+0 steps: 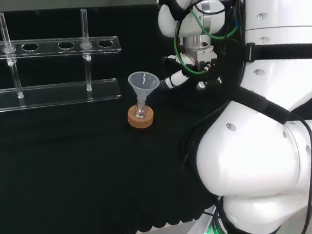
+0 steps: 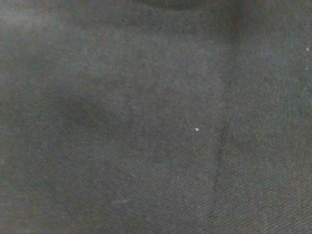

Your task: Pick up the weighing funnel.

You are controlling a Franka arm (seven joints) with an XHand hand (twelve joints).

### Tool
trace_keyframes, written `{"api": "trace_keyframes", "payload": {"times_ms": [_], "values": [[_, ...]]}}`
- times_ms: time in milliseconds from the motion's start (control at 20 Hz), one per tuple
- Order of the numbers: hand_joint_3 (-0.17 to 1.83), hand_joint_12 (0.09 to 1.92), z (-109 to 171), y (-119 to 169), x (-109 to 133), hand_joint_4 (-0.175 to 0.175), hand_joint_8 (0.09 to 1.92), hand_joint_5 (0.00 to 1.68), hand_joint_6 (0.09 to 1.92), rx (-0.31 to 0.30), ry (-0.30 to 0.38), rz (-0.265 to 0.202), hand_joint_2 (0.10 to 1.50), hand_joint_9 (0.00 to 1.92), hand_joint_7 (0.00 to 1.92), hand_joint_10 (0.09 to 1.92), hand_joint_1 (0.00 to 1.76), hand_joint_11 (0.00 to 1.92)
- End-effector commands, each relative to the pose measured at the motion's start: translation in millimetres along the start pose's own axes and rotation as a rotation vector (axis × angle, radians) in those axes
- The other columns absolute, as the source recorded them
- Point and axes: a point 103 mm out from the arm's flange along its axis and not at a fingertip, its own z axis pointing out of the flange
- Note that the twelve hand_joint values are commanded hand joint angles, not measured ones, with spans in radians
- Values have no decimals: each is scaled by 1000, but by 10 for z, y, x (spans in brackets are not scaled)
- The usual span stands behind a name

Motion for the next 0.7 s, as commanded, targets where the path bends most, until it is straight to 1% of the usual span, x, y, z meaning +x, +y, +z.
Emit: {"api": "trace_keyframes", "payload": {"times_ms": [50, 200, 500, 700], "values": [[3, 1149, 33, 8, -21, 39, 285, 87, 87, 6, 2, 4, 741, 31, 174, 645, 429, 0], [5, 1177, 46, 19, -17, 42, 313, 120, 87, 4, 10, -1, 746, 55, 220, 660, 438, 0], [12, 1214, 50, 28, 1, 63, 373, 239, 87, -32, 25, -2, 761, 107, 361, 662, 463, 0], [18, 1263, 40, 37, 12, 72, 413, 387, 87, -47, 20, 3, 774, 196, 533, 639, 488, 0]]}}
